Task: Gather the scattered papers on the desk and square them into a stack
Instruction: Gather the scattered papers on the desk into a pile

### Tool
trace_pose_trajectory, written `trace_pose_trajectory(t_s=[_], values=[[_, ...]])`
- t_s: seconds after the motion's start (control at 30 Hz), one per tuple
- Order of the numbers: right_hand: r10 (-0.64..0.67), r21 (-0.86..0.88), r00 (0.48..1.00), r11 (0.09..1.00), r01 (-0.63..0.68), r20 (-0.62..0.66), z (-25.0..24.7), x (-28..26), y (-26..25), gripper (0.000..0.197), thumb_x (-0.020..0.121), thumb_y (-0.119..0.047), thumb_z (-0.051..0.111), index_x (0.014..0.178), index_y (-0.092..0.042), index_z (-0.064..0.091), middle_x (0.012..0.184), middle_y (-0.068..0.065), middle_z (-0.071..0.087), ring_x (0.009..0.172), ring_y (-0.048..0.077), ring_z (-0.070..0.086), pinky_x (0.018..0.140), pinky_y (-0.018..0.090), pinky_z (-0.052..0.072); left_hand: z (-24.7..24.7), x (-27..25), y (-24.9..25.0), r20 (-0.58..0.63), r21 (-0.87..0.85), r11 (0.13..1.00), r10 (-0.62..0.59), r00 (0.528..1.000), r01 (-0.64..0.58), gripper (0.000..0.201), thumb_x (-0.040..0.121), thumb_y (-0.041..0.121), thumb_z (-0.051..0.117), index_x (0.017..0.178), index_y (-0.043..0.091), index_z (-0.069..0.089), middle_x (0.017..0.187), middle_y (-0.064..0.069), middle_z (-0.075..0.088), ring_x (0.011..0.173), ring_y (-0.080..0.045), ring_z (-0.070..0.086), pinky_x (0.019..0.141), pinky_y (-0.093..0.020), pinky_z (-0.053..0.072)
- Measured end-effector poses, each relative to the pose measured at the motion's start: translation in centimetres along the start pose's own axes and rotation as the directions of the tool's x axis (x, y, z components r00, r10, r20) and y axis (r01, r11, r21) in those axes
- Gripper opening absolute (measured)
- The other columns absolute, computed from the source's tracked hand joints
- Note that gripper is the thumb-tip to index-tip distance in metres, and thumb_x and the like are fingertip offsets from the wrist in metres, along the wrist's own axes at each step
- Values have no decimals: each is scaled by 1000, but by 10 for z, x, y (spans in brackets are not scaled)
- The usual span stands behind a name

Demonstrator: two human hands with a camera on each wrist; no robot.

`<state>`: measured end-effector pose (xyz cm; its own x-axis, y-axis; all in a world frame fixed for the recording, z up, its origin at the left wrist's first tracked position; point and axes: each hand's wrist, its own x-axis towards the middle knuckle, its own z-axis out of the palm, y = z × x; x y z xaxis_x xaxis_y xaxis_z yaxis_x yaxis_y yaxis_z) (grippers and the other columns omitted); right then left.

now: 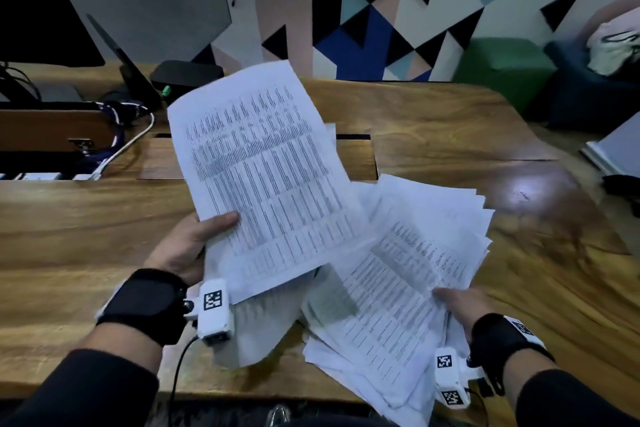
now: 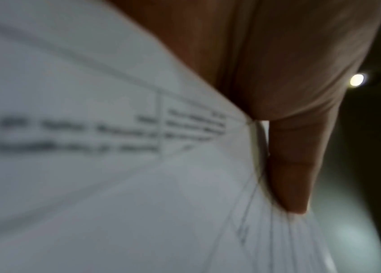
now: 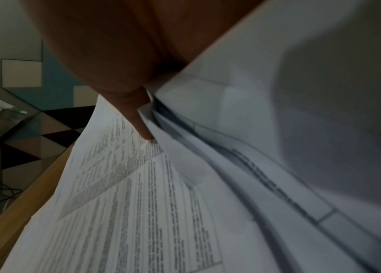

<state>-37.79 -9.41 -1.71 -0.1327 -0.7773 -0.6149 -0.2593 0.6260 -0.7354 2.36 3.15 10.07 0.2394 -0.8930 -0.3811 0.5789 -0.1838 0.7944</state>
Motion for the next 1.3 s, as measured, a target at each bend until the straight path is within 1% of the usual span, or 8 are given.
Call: trace_pose_trajectory(t_s=[0.23,0.37,0.47,0.53,0.73,0.93,1.13,1.3], values=[[7,-127,1000,992,-7,-2,7,4,-2,28,73,-6,71,99,5,68,94,20,72,84,35,70,84,48,57,36,-4,2,198,-472,881,128,972,-20,59,78,20,72,135,11,58,129,-13,66,118,-32,64,96,-55,51],[13,-208,999,978,-7,29,7,-4,-9,47,60,-15,76,99,10,63,97,14,70,83,32,63,82,39,54,65,1,-2,495,-444,882,93,864,160,47,101,15,31,141,-4,46,138,-28,54,131,-39,51,110,-50,36],[24,-218,1000,976,-24,-4,6,-5,-11,17,69,-3,68,82,8,63,64,10,64,65,33,55,60,30,46,77,18,-32,232,-134,974,-147,962,181,40,85,2,53,123,-3,64,112,-23,72,100,-33,72,86,-46,58],[1,-166,1000,986,-2,-5,8,0,-9,21,64,-3,68,84,4,68,69,13,69,63,28,63,60,31,49,72,30,-60,21,166,969,-187,982,181,34,83,-1,64,116,3,67,111,-18,74,94,-31,74,84,-45,58],[10,-144,998,990,-2,55,8,3,-9,32,77,4,69,109,7,67,108,18,70,99,33,67,90,41,53,55,48,-120,-288,687,630,-221,932,362,34,72,12,84,98,11,61,92,-8,74,82,-27,73,70,-38,59],[71,-104,993,993,-61,96,4,-4,-12,36,75,-9,72,107,6,66,107,18,71,101,36,67,90,40,53,52,55,-143,-292,838,467,-55,955,283,49,76,19,82,116,15,53,114,-5,68,101,-26,65,90,-42,54],[92,23,961,995,-102,262,10,-9,-2,53,67,-30,87,112,-11,67,108,4,73,97,24,69,96,41,51,55,51,-164,-201,980,8,85,976,201,72,69,65,70,126,25,52,128,-3,47,117,-24,45,99,-39,45],[118,-36,969,993,-113,218,21,-16,-4,30,76,3,75,106,4,68,107,21,72,92,38,71,89,57,54,53,50,-163,-181,981,82,61,982,175,81,72,68,64,140,28,45,132,-5,41,122,-25,40,102,-40,41]])
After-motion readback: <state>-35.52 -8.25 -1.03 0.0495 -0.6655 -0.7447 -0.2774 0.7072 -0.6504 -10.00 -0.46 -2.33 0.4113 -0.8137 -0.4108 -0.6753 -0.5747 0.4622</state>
